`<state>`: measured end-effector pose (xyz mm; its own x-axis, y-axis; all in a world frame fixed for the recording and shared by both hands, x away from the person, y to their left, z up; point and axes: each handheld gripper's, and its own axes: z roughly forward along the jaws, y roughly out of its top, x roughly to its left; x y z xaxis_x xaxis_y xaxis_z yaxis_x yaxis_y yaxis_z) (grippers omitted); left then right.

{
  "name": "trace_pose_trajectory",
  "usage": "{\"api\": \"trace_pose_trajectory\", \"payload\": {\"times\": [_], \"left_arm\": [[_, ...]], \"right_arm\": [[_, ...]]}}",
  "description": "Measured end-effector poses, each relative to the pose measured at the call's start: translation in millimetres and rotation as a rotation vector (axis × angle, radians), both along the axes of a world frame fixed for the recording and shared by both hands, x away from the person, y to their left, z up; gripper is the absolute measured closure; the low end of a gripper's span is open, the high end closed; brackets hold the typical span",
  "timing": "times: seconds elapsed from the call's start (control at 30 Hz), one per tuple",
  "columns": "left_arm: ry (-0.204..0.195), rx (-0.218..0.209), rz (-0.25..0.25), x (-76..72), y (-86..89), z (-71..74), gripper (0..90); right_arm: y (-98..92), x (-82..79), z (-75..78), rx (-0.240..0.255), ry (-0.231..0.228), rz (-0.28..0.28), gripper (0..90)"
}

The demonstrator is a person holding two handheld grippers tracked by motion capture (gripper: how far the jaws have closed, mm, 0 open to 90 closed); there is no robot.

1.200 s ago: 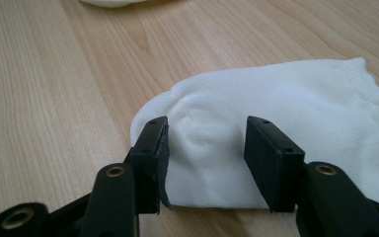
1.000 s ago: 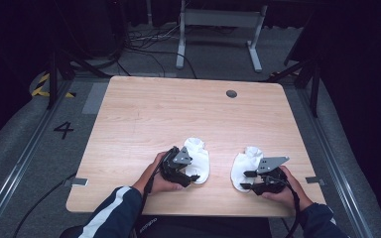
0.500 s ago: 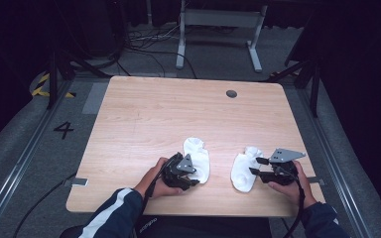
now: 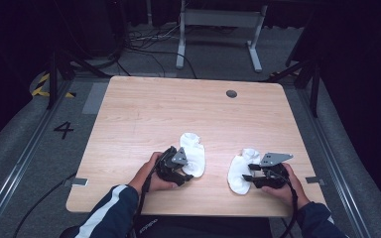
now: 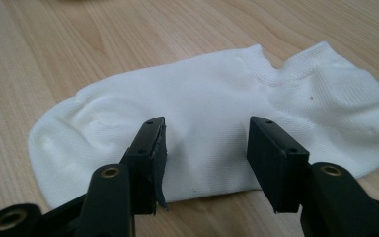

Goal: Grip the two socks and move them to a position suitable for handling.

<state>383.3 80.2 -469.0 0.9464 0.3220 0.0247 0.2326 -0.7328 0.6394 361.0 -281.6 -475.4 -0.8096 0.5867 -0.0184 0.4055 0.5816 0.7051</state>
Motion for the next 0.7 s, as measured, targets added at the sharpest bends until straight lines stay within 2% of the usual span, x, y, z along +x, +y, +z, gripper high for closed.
{"api": "trace_pose_trajectory", "payload": {"times": [0.1, 0.23, 0.33, 0.4, 0.53, 0.57, 0.6, 0.63, 0.67, 0.7], "left_arm": [[-0.010, -0.023, -0.001, -4.5, 0.5, 5.5, 38.6], [-0.023, -0.087, 0.011, -12.4, -4.0, 14.7, 36.7], [-0.037, -0.121, -0.032, -21.4, -15.1, 22.0, 36.9], [-0.044, -0.135, -0.069, -28.5, -26.9, 25.1, 37.0], [-0.020, -0.146, -0.169, -42.5, -57.3, 24.7, 37.8], [-0.020, -0.146, -0.169, -42.5, -57.3, 24.7, 38.7], [-0.015, -0.144, -0.189, -46.9, -68.2, 22.5, 39.1], [-0.017, -0.140, -0.208, -49.3, -76.0, 20.7, 39.1], [-0.017, -0.140, -0.208, -49.3, -76.0, 20.7, 39.2], [-0.011, -0.127, -0.228, -52.3, -86.9, 18.6, 39.0]], "right_arm": [[3.4, -1.8, 0.2, -0.002, -0.001, 0.008, 49.8], [6.0, -3.0, 1.0, -0.007, 0.000, 0.014, 47.5], [8.4, -5.9, 6.0, -0.010, -0.021, 0.024, 47.0], [6.1, -6.8, 12.9, 0.016, -0.045, 0.018, 47.5], [-9.0, -4.5, 25.8, 0.035, -0.112, -0.054, 49.6], [-9.0, -4.5, 25.8, 0.035, -0.112, -0.054, 49.6], [-23.5, 2.0, 30.6, 0.055, -0.129, -0.120, 51.0], [-27.4, 4.3, 31.5, 0.058, -0.132, -0.137, 51.5], [-32.6, 8.3, 32.1, 0.054, -0.139, -0.166, 52.2], [-36.2, 11.8, 32.0, 0.062, -0.134, -0.184, 53.0]]}}
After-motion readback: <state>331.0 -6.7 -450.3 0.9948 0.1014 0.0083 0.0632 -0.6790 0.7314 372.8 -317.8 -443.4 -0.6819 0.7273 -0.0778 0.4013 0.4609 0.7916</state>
